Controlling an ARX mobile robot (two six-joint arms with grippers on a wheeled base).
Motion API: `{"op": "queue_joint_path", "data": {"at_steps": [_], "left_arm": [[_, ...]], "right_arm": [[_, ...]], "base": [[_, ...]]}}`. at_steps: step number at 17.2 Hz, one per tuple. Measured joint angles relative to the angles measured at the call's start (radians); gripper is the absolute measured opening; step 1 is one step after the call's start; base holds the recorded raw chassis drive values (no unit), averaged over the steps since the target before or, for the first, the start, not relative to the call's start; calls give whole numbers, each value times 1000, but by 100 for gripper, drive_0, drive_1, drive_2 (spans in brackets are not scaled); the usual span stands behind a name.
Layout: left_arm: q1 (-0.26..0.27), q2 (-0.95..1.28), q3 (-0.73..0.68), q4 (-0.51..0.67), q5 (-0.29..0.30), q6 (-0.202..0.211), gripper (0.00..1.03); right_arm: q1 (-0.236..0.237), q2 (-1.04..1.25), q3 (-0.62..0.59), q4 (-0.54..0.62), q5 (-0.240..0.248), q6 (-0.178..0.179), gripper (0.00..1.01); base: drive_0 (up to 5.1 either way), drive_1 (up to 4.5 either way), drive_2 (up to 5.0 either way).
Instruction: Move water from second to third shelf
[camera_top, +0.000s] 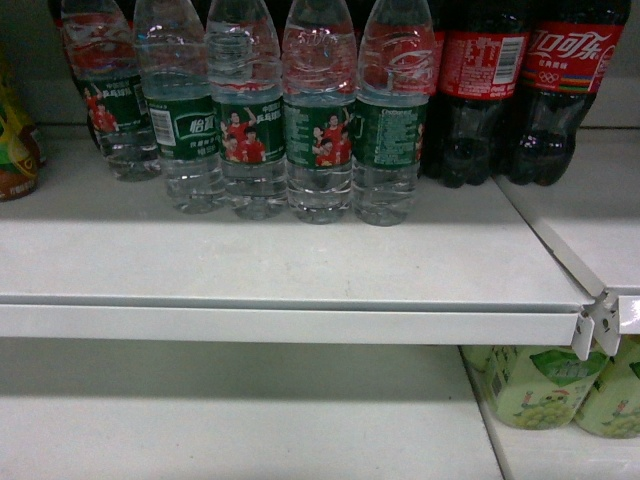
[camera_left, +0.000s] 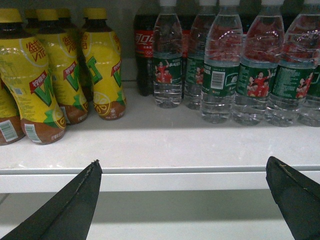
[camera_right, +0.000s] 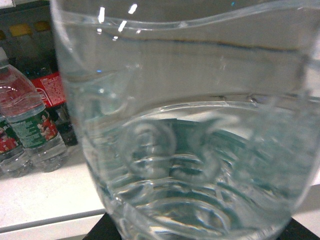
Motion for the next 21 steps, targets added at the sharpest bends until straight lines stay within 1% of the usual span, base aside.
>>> {"op": "queue_joint_path", "data": {"at_steps": [21], "left_arm": [[0,0,0,-1,1,0,98]], "right_arm": [[0,0,-2,-5,0,3,40]], "base": [[0,0,0]]}}
